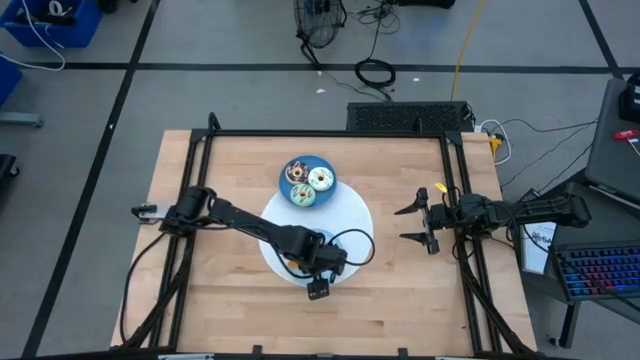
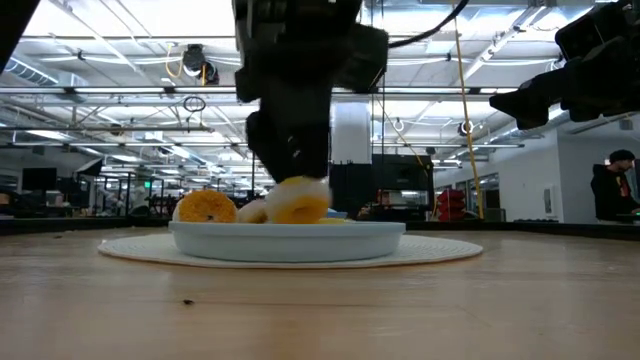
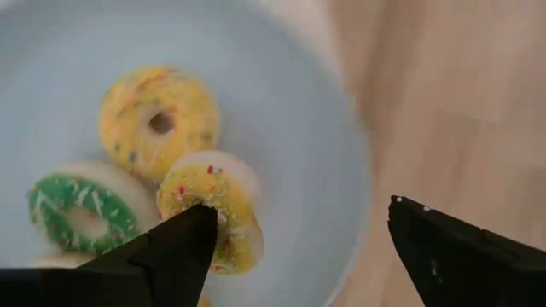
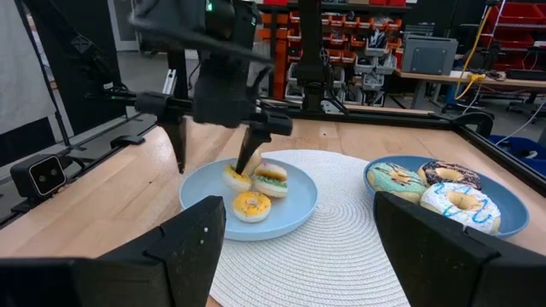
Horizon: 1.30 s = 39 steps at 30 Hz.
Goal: Pick & Place donuts
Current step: Put the small yellow donut on the light blue plate
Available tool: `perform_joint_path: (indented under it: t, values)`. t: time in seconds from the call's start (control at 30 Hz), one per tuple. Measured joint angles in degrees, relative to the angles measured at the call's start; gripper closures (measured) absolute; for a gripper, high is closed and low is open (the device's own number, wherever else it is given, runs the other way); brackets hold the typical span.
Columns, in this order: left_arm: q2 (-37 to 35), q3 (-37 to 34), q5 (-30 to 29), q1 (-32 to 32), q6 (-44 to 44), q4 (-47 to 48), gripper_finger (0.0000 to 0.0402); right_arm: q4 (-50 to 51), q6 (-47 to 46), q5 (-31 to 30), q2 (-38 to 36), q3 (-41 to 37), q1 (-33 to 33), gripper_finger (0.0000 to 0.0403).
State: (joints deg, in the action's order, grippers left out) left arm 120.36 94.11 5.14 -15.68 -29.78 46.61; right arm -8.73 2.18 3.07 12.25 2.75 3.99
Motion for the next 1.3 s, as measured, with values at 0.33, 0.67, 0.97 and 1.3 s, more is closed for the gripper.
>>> perform_joint_path:
  t: [0.33,0.67,0.97,1.3]
  values:
    - [-1.2,2.2,4.7,-0.2,2.8,-3.6,0.0061,0.0,0.0,0.0,0.0,0.0,0.0,0.0119]
    - [-1.2,2.3,1.6,0.1,10.7,-3.0,0.0061,0.0,0.0,0.0,0.0,0.0,0.0,0.0119]
    - [-1.1,2.3,-2.7,-0.4,25.5,-13.1,0.0060,0.0,0.0,0.0,0.0,0.0,0.0,0.0119]
    - [-1.1,2.3,-2.5,0.8,31.4,-26.4,0.0057,-0.9,-0.2,0.0,0.0,0.0,0.0,0.0119]
